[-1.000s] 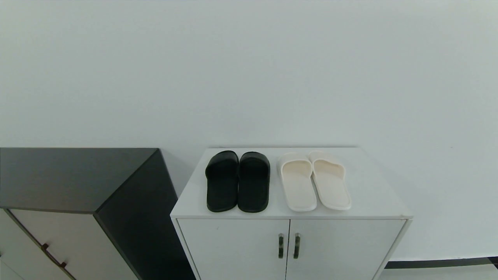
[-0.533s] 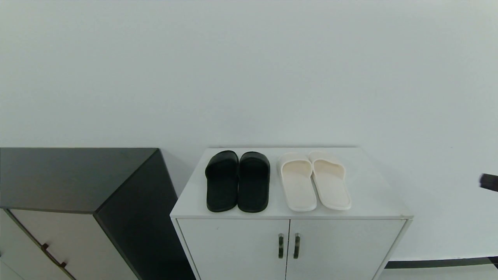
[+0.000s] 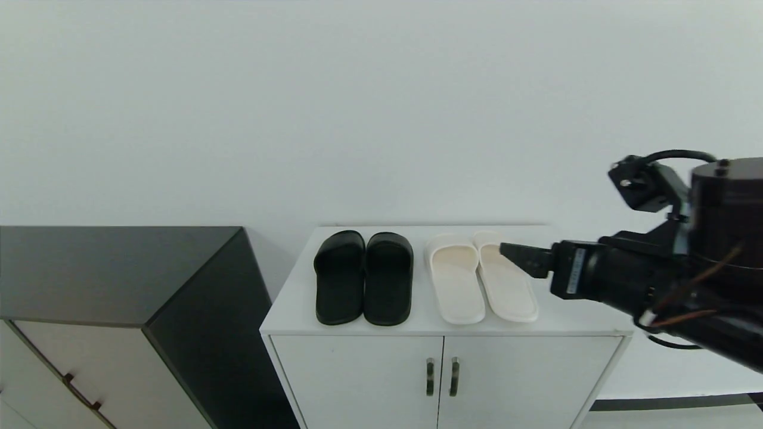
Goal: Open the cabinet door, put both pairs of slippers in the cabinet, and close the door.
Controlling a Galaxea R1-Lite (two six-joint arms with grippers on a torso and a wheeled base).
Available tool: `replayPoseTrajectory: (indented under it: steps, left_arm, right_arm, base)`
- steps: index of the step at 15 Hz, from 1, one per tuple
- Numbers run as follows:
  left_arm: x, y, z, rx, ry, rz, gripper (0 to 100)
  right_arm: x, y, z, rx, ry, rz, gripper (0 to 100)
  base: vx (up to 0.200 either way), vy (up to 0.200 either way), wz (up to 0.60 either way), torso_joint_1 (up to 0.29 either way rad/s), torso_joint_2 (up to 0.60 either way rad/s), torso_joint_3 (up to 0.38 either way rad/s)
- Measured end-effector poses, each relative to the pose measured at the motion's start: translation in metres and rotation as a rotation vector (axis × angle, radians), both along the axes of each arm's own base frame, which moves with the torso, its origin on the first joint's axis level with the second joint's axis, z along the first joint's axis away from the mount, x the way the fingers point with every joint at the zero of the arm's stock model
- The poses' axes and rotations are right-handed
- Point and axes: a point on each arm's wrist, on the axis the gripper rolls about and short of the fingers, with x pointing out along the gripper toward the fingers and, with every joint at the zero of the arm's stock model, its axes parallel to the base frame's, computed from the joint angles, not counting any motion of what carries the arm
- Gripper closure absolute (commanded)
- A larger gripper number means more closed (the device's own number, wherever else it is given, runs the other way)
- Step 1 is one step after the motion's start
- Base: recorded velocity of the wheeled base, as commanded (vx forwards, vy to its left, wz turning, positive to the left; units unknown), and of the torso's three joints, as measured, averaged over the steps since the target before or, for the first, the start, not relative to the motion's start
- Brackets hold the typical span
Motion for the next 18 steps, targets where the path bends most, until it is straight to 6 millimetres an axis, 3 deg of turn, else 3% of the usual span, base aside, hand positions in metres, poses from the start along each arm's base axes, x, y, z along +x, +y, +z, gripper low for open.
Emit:
replayPoseTrajectory:
  steps: [4,7,11,18]
  left_arm:
    - [0.000,0.000,0.000,0.002,0.000,0.000,100]
    - [0.000,0.000,0.000,0.008,0.000,-0.006,100]
    - [0.000,0.000,0.000,0.009,0.000,-0.006,100]
    - [0.000,0.000,0.000,0.009,0.000,-0.006,100]
  right_arm:
    - [0.054,0.049,-0.028,-0.063,-0.018,-0.176,0]
    - [0.080,0.069,-0.052,-0.138,-0.021,-0.252,0]
    - [0.097,0.075,-0.079,-0.180,0.016,-0.270,0]
    - [0.118,0.073,-0.100,-0.175,0.029,-0.252,0]
  base:
    - [0.000,0.000,0.00,0.000,0.00,0.000]
    - [0.000,0.000,0.00,0.000,0.00,0.000]
    - [0.000,0.000,0.00,0.000,0.00,0.000]
    - [0.000,0.000,0.00,0.000,0.00,0.000]
